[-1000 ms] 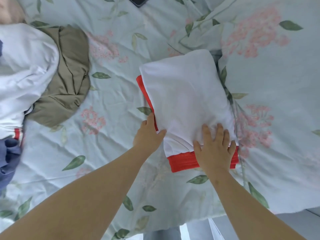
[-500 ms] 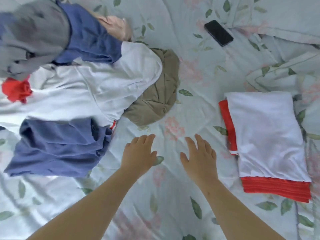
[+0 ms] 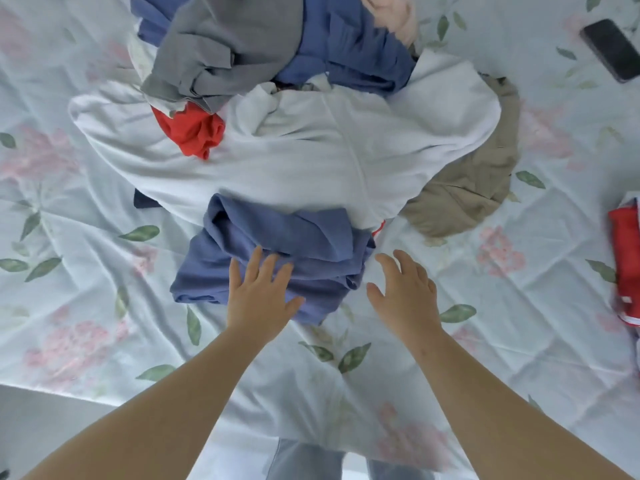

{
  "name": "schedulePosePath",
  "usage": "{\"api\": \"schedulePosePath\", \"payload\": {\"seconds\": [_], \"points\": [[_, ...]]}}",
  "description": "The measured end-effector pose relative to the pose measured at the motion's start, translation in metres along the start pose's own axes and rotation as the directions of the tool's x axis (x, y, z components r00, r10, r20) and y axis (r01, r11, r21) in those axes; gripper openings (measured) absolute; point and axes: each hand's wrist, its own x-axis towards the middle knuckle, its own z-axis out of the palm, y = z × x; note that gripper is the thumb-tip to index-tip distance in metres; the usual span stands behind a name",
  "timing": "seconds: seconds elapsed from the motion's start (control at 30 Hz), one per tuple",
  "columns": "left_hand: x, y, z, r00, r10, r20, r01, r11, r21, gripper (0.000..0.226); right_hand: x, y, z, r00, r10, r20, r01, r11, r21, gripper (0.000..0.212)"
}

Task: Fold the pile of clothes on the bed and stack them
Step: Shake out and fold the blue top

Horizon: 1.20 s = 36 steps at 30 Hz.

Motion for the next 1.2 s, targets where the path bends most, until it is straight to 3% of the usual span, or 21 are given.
{"api": "schedulePosePath", "payload": {"seconds": [0.17, 0.23, 0.33, 0.4, 0.47, 0.6, 0.73, 0.83, 1.0, 1.2], "points": [[0.006, -0.02, 0.033, 0.984, 0.025, 0.174, -0.027, 1.0, 0.007, 0.079, -0.004, -0.009, 0.006, 0.998, 0.052, 0.031, -0.053, 0.998, 0.033, 0.052], [0.009, -0.02, 0.032, 0.993, 0.065, 0.095, -0.061, 0.997, -0.042, 0.066, -0.005, -0.009, 0.01, 0.996, 0.075, 0.039, -0.078, 0.995, 0.061, 0.051], [0.016, -0.02, 0.028, 0.975, 0.112, -0.189, -0.143, 0.978, -0.154, 0.02, -0.011, -0.007, 0.014, 0.994, 0.098, 0.056, -0.104, 0.988, 0.112, 0.051], [0.02, -0.023, 0.015, 0.985, 0.069, -0.156, -0.107, 0.962, -0.25, 0.01, -0.017, -0.006, 0.015, 0.992, 0.107, 0.07, -0.116, 0.983, 0.141, 0.05], [0.021, -0.025, 0.001, 0.995, 0.047, -0.092, -0.074, 0.946, -0.314, 0.016, -0.024, -0.007, 0.012, 0.99, 0.117, 0.081, -0.13, 0.976, 0.177, 0.05], [0.005, -0.024, -0.05, 0.995, 0.012, -0.097, -0.057, 0.873, -0.484, 0.032, -0.04, -0.014, -0.01, 0.993, 0.099, 0.067, -0.116, 0.939, 0.323, 0.05], [-0.019, -0.016, -0.129, 0.991, -0.03, -0.133, -0.063, 0.763, -0.643, 0.027, -0.059, -0.03, -0.051, 0.999, 0.039, -0.019, -0.024, 0.866, 0.499, 0.042], [-0.039, -0.003, -0.189, 0.968, -0.02, -0.249, -0.167, 0.69, -0.704, 0.022, -0.074, -0.045, -0.097, 0.989, -0.034, -0.145, 0.115, 0.795, 0.595, 0.027], [-0.076, 0.016, -0.272, 0.898, -0.033, -0.439, -0.362, 0.509, -0.781, 0.023, -0.105, -0.052, -0.184, 0.92, -0.157, -0.359, 0.345, 0.759, 0.552, 0.024], [-0.109, 0.016, -0.313, 0.789, -0.209, -0.578, -0.403, 0.533, -0.744, 0.027, -0.147, -0.056, -0.259, 0.835, -0.114, -0.538, 0.472, 0.65, 0.595, 0.022]]}}
